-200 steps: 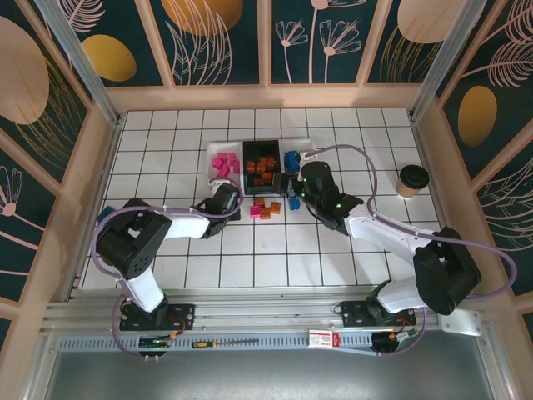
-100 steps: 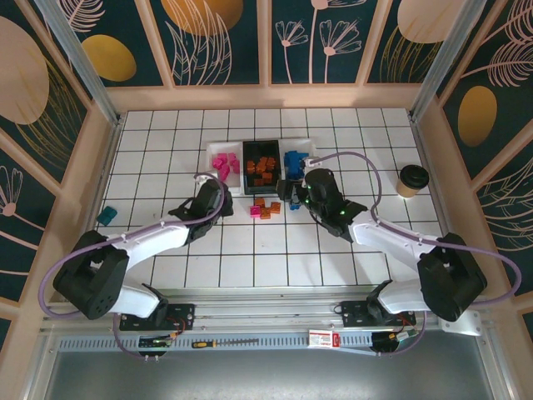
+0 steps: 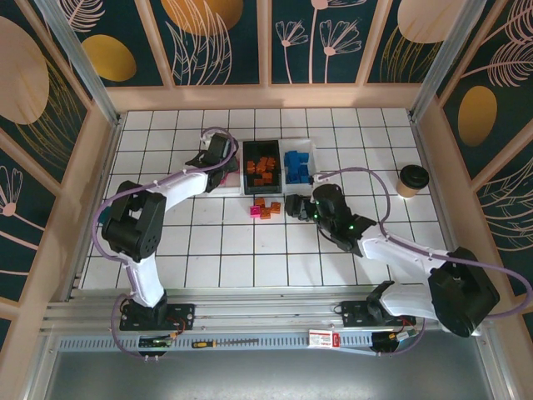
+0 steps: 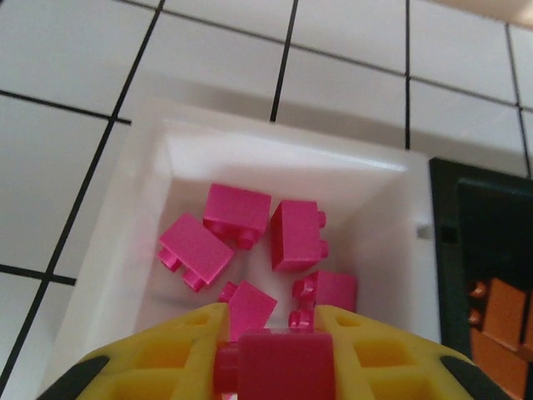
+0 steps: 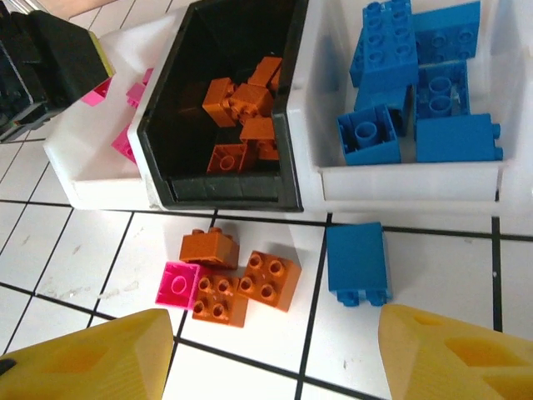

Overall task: Sort the legos into containers by color
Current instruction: Place the lego in the container, then pick up the lego from the center of the table.

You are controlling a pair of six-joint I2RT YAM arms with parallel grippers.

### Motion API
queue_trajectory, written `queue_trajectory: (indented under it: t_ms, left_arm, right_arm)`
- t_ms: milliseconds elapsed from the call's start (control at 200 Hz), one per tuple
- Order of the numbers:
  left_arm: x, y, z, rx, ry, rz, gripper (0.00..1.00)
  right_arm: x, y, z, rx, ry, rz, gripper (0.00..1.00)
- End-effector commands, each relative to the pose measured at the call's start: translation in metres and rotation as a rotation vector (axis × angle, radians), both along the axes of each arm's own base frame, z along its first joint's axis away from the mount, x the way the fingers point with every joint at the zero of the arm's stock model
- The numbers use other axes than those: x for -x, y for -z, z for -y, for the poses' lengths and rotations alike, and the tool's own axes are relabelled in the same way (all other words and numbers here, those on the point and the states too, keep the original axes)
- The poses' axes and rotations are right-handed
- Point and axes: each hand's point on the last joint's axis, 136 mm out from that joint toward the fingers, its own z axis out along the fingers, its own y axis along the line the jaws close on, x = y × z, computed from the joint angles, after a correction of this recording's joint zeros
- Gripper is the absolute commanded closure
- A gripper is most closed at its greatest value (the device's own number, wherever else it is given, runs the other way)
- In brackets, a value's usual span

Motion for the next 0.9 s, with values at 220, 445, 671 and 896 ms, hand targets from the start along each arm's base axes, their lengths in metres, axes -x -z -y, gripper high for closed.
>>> queue_trajectory:
  t_ms: [220, 445, 671, 896]
  left_arm:
    - [0.020, -0.043, 0.005, 0.086, 0.063, 0.057, 0.24]
    - [0.076, -0.085, 0.029, 0.236, 0.190, 0.145, 0.01]
    - [0.136, -0.060, 0.029, 0.306, 0.231, 0.108, 0.01]
    - [0.169, -0.045, 0.012, 0.339, 0.218, 0.092, 0.01]
  right_arm:
    - [0.005, 0.035, 0.005, 0.084, 0.002, -0.063, 0.33]
    - [-0.020, 0.053, -0.005, 0.157, 0.004, -0.080, 0.34]
    - [-0.047, 0.080, -0.009, 0.246, 0.014, -0.111, 0.34]
    - [-0.067, 0.098, -0.003, 0.301, 0.050, -0.139, 0.40]
